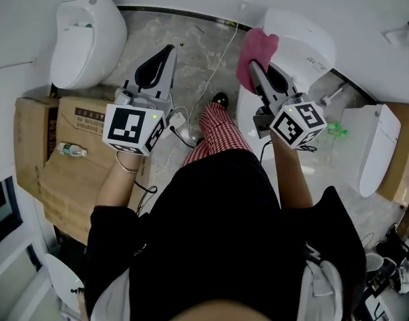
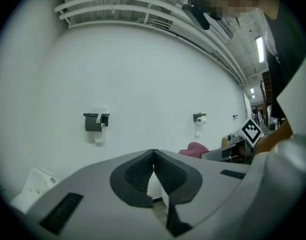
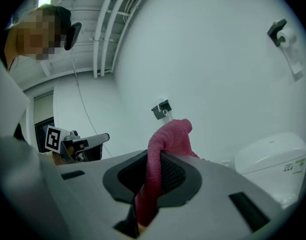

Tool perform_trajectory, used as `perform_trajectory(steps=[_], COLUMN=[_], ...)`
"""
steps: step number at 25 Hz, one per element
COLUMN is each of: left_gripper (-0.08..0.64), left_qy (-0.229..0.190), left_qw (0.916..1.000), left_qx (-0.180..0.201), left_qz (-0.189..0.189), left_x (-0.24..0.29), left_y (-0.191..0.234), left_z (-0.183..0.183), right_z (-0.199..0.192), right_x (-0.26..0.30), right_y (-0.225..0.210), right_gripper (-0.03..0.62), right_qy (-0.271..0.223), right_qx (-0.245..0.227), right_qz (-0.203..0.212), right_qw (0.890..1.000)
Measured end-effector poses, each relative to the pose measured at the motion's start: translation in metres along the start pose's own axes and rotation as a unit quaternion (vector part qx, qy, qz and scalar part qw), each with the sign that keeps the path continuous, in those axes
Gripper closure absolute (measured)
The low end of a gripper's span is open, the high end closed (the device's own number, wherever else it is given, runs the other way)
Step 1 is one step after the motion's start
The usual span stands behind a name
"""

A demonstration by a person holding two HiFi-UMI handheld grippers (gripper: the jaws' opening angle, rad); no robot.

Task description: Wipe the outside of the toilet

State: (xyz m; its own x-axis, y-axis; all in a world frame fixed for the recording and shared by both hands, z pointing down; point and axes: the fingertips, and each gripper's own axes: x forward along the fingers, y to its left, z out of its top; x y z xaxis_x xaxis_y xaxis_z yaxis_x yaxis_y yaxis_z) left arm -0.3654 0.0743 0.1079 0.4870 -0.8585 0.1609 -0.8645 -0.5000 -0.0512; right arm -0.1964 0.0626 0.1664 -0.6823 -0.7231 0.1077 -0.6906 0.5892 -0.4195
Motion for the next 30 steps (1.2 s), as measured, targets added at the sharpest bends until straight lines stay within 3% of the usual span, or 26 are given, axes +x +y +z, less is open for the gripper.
perform_trajectory(steps=[10, 16, 20, 26, 30], left_gripper=[0.551, 0.551, 0.551, 0.551, 0.551], left_qy=[0.010, 0.017, 0.028, 0.039, 0.045], left_qw=[0.9994, 0.9979, 0.9958, 0.9879, 0.9761], left_qx=[0.007, -0.012, -0.012, -0.013, -0.012], left_qz=[-0.032, -0.062, -0.086, -0.150, -0.212], left_x=[0.104, 0.171, 0.200, 0.246, 0.282], left_y=[0.055, 0.070, 0.072, 0.073, 0.064], left_z=[-0.002, -0.011, -0.014, -0.025, -0.042], right_z=[0.017, 0.007, -0.001, -0.021, -0.033], right_x=[0.103, 0.124, 0.135, 0.134, 0.147], right_y=[-0.061, -0.111, -0.121, -0.146, -0.161], right_gripper=[0.537, 0.537, 0.537, 0.537, 0.537], right_qy=[0.009, 0.033, 0.046, 0.044, 0.053], right_qx=[0.016, 0.029, 0.026, 0.049, 0.049], right_qz=[-0.008, -0.054, -0.055, -0.131, -0.175], right_qw=[1.000, 0.998, 0.997, 0.989, 0.982])
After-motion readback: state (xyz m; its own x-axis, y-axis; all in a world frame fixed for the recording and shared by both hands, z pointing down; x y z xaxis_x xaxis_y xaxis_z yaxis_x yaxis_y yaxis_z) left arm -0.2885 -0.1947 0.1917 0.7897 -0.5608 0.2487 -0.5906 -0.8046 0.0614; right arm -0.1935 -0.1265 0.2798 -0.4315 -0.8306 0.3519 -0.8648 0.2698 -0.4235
